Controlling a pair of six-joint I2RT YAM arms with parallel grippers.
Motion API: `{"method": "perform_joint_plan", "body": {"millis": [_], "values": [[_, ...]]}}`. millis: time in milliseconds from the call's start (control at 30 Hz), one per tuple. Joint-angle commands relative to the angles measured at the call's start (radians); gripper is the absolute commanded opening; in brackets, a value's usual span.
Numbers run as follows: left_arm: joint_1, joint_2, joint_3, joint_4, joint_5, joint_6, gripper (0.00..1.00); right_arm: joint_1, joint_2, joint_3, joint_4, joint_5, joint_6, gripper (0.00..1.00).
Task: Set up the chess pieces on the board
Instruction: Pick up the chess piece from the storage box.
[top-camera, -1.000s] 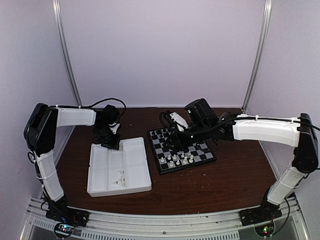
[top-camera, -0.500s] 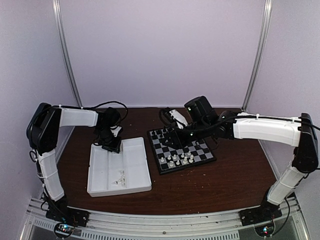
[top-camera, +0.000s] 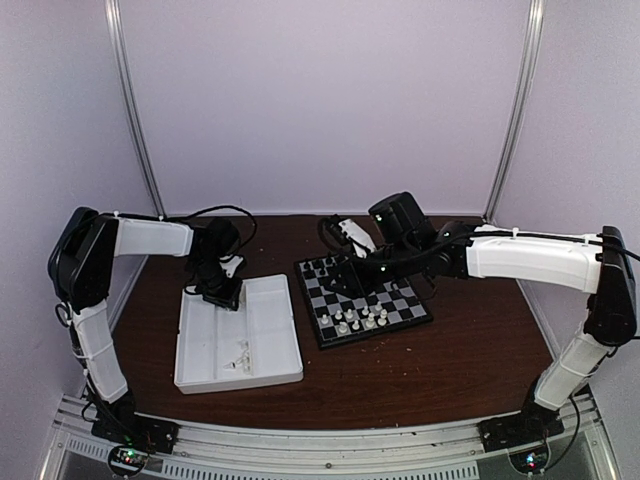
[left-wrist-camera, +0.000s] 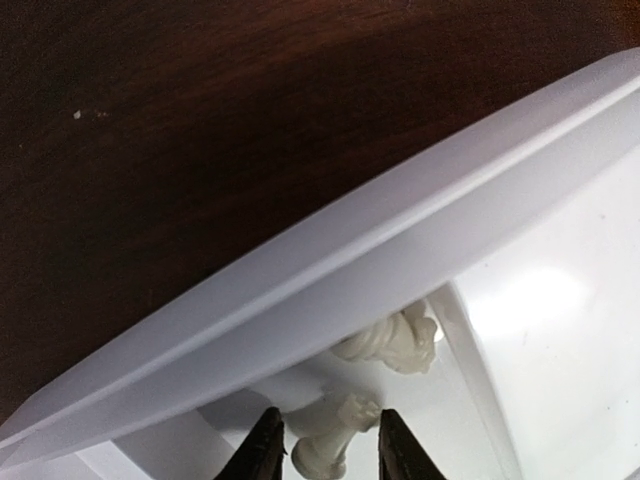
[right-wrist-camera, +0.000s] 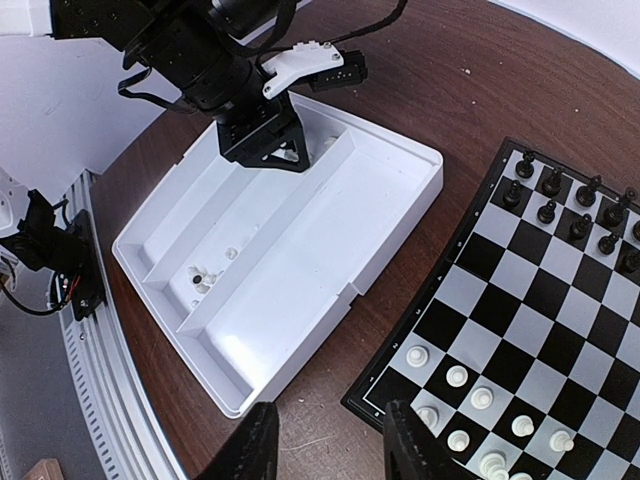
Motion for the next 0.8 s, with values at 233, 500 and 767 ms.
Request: {"method": "perform_joint_plan", "body": {"millis": [233, 500, 767], "values": [[-0.034, -0.004, -0.023, -0.086, -0.014, 0.006, 0.34, -0.004, 0.005, 0.020, 0.012, 0.003, 0.008, 0.38], [-0.040, -0.007, -0.038, -0.091, -0.016, 0.005, 0.32, -0.003, 0.002, 0.018, 0.015, 0.000, 0.009, 0.38], [-0.049, -0.007, -0.033, -0.105, -0.025, -0.003, 0.24, -0.003, -0.006, 0.010, 0.019, 0.000, 0.012, 0.38]]}}
